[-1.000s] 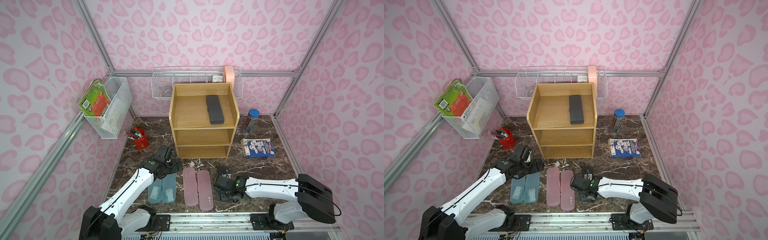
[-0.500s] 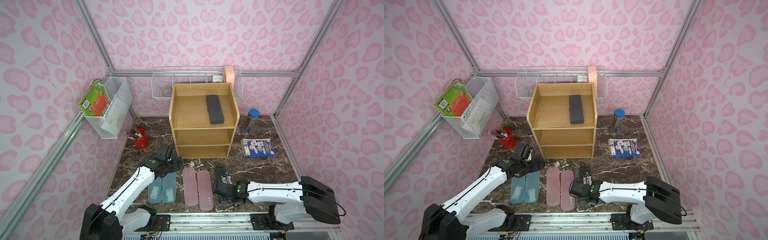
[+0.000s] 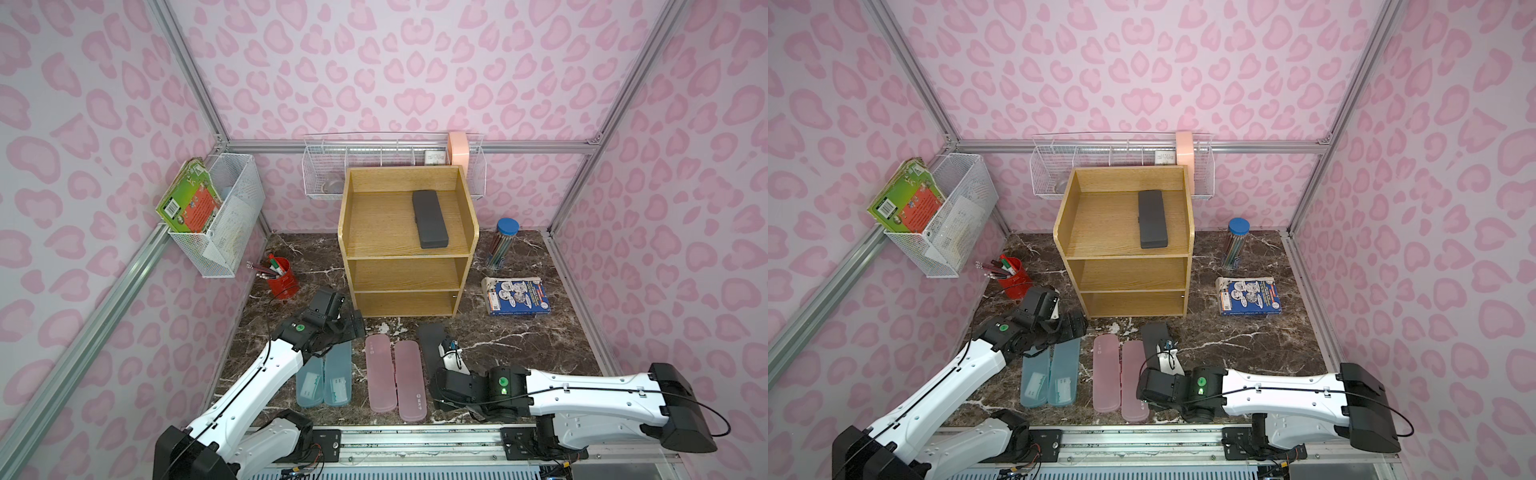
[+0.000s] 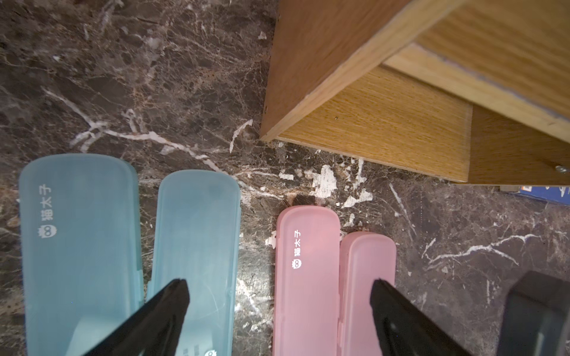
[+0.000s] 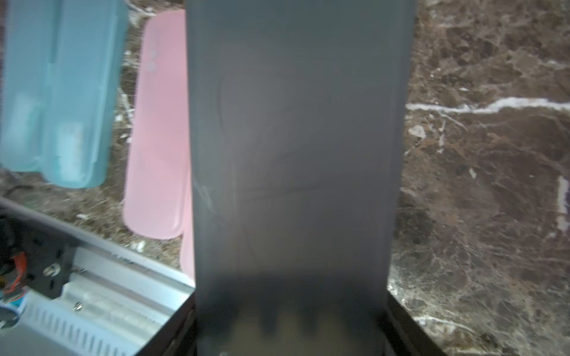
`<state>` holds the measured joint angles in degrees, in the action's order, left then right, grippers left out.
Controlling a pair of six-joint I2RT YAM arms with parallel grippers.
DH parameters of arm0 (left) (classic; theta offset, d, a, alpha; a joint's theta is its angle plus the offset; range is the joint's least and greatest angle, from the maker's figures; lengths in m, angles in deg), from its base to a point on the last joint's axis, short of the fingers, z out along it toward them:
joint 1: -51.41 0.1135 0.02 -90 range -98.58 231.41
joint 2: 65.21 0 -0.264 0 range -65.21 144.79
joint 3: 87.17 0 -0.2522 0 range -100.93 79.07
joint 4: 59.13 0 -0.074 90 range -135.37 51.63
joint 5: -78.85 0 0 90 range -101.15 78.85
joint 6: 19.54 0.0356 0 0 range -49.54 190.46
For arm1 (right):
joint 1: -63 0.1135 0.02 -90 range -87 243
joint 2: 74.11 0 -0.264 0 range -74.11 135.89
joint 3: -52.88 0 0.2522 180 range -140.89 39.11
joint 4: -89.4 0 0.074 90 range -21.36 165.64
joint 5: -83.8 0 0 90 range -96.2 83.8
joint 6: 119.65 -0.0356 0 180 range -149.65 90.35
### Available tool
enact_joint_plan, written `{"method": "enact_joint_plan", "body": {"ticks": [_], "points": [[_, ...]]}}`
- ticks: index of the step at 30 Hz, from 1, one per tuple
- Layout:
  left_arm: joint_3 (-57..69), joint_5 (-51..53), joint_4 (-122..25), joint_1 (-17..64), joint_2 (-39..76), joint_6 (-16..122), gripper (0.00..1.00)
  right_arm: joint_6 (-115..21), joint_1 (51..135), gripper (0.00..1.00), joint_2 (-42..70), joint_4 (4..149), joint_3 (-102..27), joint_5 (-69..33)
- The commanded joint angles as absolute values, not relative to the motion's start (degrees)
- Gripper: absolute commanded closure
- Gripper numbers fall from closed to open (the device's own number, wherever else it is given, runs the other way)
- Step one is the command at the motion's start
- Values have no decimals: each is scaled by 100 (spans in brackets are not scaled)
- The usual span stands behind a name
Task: Place the pencil cases on the shelf according to color
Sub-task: Pick up the pencil case from the center of the board, then place the pencil case on the shelf.
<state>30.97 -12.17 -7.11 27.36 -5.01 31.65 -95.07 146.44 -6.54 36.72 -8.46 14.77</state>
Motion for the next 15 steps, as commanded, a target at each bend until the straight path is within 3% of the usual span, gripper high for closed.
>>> {"method": "enact_joint_plan", "body": {"ticks": [1, 6, 15], "points": [[3067, -1352, -538, 2728, -673, 3166, 3, -9011, 14895, 41, -734, 3867, -1057, 1752], [3067, -1462, -499, 2714, -967, 3195, 3, -8778, 15322, 40, -491, 3600, -1709, 2223], [2950, -1918, -434, 2717, -1358, 3585, 2, -7873, 15364, 41, -598, 4119, -2342, 2671]]}}
